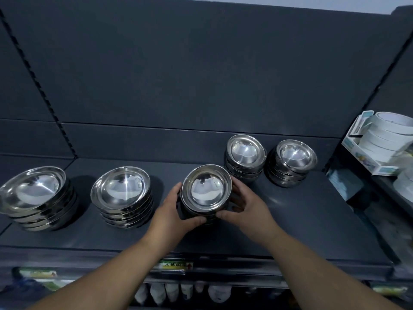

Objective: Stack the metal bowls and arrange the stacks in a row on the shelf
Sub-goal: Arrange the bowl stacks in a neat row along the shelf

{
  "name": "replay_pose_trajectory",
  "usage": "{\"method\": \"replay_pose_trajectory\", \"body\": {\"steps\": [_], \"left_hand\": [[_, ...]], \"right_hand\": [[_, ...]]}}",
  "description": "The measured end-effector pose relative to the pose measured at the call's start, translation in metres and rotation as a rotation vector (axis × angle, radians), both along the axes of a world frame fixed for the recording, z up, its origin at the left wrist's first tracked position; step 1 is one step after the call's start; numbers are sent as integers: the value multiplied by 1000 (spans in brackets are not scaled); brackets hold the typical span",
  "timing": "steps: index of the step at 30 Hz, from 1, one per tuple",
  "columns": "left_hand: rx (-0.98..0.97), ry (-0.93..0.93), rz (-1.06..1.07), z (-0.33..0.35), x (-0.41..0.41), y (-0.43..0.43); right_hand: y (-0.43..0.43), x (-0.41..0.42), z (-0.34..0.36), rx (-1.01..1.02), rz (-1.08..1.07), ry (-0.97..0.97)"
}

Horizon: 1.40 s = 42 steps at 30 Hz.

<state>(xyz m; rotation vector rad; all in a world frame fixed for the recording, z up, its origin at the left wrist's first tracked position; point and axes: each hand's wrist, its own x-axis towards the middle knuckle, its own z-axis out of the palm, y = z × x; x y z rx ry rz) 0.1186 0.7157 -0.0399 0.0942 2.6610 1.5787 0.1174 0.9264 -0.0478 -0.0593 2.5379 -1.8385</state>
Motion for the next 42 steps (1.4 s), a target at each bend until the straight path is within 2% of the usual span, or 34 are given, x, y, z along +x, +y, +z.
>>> {"method": "replay_pose_trajectory", "body": {"steps": [10,14,19,26,35,42], "left_hand": [[-61,24,-38,7,-3,-1],[-34,14,-21,7,-4,-3],[36,-16,-27,9,-4,-3],[39,-26,-34,7,-1,-6],[64,-26,-45,1,-2,-8],[80,-95,-70,-15,-1,-8]], "right_hand": [[-6,6,12,88,-85,-26],[-11,2,21,-2,-247,-57],[-13,-2,21,-90,-297,-107],[-13,5,19,-100,-216,-183],[-14,18,20,-39,-187,-160],[-17,23,11,-10,-119,-170]]}}
